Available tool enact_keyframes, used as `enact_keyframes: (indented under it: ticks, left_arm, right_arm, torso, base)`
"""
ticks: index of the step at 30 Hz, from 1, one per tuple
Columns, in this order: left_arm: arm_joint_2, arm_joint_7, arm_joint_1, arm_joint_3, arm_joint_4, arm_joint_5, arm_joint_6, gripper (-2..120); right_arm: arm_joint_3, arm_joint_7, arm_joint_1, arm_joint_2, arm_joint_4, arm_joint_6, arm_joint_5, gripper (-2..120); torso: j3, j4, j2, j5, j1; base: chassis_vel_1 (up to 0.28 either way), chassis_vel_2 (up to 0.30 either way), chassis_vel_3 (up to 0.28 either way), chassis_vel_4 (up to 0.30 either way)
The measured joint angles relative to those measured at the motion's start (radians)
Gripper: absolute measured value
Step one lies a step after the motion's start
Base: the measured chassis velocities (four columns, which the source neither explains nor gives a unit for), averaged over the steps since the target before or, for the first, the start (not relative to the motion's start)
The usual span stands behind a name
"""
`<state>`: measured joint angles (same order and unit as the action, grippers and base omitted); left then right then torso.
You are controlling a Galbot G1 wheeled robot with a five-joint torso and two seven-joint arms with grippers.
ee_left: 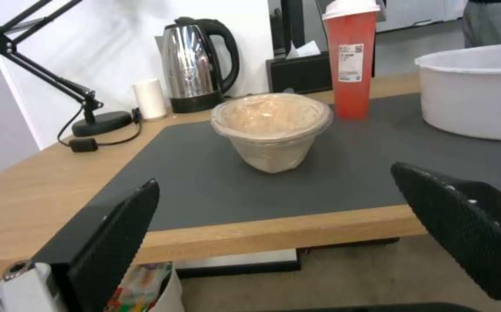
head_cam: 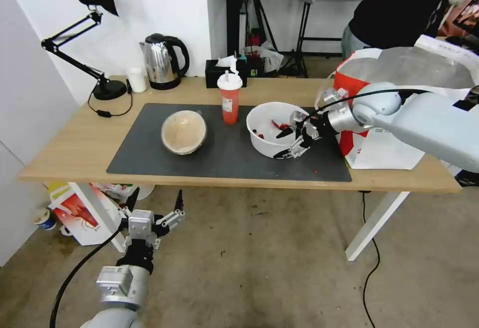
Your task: Pick up the trash from the table and place it into the takeout bag.
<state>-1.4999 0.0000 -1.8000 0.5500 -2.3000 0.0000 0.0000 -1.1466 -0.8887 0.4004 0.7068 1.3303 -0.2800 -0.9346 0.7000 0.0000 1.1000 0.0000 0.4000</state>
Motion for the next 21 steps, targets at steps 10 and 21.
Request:
enact_keyframes:
  ticks: [10,21]
  left_arm:
    - [0.000,0.000,0.000,0.000,0.000,0.000,0.000,100]
    - [0.000,0.000,0.000,0.000,0.000,0.000,0.000,100]
  right_arm:
    - [-0.022,-0.006,0.010,0.012,-0.023,0.000,0.001,27]
    - [-0.041,-0.007,0.013,0.014,-0.022,0.001,-0.003,0]
  torso:
    - [0.000,0.0000,0.000,0.0000,0.000]
    - [0.000,-0.0001,0.000,-0.0002,0.000]
  base:
    - [0.000,0.000,0.000,0.000]
    - [0.000,0.000,0.000,0.000]
